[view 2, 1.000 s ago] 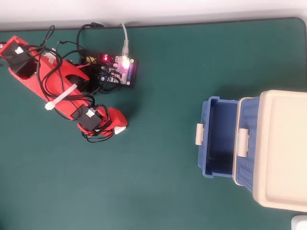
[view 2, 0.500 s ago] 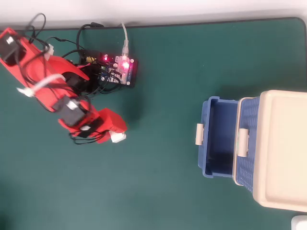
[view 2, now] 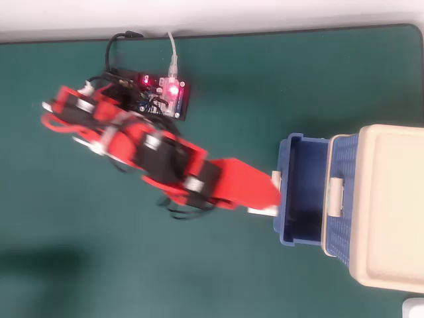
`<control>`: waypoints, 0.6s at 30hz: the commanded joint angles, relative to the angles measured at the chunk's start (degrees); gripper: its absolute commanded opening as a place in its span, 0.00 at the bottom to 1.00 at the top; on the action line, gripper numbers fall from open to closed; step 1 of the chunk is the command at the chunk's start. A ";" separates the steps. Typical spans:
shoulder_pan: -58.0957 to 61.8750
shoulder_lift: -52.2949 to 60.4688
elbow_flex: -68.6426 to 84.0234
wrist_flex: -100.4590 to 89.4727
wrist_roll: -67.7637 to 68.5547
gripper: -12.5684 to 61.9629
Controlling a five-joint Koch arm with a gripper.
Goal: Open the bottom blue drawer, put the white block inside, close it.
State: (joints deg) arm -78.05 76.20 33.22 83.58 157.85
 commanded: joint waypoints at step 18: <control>-7.56 -17.58 -23.03 -0.79 10.02 0.59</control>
State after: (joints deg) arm -84.46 56.87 13.97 83.58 163.65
